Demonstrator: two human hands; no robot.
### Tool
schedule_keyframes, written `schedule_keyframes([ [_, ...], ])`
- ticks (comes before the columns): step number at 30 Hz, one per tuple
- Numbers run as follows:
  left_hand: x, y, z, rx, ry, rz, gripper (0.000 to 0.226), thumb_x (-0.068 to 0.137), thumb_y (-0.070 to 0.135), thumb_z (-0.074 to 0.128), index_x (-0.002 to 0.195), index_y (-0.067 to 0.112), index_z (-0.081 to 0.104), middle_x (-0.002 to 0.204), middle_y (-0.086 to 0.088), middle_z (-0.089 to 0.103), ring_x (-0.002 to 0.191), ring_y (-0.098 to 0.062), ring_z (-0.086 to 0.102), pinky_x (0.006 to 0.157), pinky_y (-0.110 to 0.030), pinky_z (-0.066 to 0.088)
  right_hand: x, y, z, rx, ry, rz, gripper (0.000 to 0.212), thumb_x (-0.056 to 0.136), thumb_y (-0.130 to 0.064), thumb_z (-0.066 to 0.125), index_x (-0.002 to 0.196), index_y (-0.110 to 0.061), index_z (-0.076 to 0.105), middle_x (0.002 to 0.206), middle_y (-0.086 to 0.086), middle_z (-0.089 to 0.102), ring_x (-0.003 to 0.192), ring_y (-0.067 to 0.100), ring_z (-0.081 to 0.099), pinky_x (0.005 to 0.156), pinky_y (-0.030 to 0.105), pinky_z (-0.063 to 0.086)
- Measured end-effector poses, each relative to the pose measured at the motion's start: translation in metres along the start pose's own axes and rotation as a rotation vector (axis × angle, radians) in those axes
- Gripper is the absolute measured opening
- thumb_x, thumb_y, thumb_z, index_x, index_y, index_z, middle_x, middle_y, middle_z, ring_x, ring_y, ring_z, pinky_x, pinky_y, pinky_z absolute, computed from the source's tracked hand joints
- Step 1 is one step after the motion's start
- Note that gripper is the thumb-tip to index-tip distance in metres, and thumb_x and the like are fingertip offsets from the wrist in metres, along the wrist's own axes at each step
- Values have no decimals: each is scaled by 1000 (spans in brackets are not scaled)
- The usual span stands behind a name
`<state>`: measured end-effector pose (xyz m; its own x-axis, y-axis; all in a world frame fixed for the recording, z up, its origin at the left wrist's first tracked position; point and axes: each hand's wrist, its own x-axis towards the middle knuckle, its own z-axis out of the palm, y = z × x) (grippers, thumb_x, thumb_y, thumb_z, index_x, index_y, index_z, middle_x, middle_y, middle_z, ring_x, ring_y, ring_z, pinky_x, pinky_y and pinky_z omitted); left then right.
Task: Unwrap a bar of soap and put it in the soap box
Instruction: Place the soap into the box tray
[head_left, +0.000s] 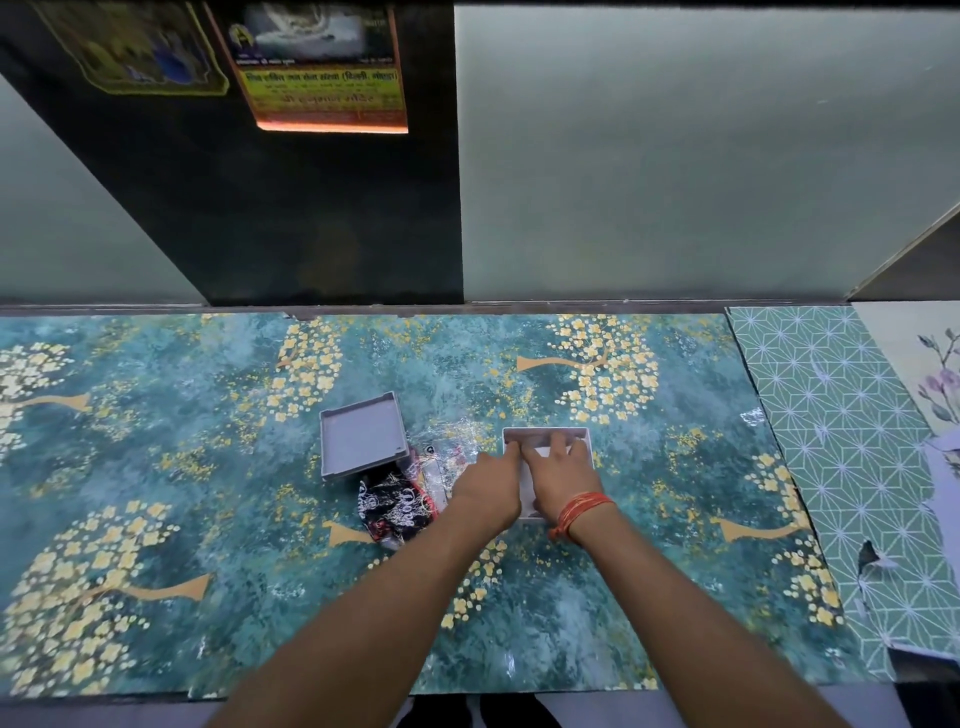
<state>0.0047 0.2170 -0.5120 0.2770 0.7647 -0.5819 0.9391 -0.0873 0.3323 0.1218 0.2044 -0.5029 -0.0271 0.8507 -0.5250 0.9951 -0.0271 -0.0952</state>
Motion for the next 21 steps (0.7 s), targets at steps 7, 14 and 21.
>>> schedule_keyframes([
  [7, 2, -12, 5, -139, -20, 50, 86, 78, 42, 69, 148, 24, 24, 133, -25, 46, 119, -44, 56, 90, -47, 51, -6, -5, -4, 0, -54, 34, 65, 88, -22, 61, 145, -30, 31, 151, 18, 25, 135, 44, 31, 95, 47, 48],
  [14, 1, -13, 2, -185, -47, 51, 91, 73, 46, 72, 147, 27, 24, 140, -23, 42, 123, -44, 51, 92, -48, 52, -6, -6, -6, -2, -57, 68, 72, 85, -26, 63, 147, -26, 27, 149, 20, 31, 139, 44, 28, 106, 49, 42],
  [21, -24, -68, -37, -701, 586, -75, 26, 92, 29, 63, 116, 20, 68, 117, -2, 66, 102, -19, 63, 97, -40, 52, -3, -35, -17, 94, 124, 131, 47, 85, -7, 55, 131, -14, 52, 123, 17, 61, 114, 37, 59, 87, 42, 55],
])
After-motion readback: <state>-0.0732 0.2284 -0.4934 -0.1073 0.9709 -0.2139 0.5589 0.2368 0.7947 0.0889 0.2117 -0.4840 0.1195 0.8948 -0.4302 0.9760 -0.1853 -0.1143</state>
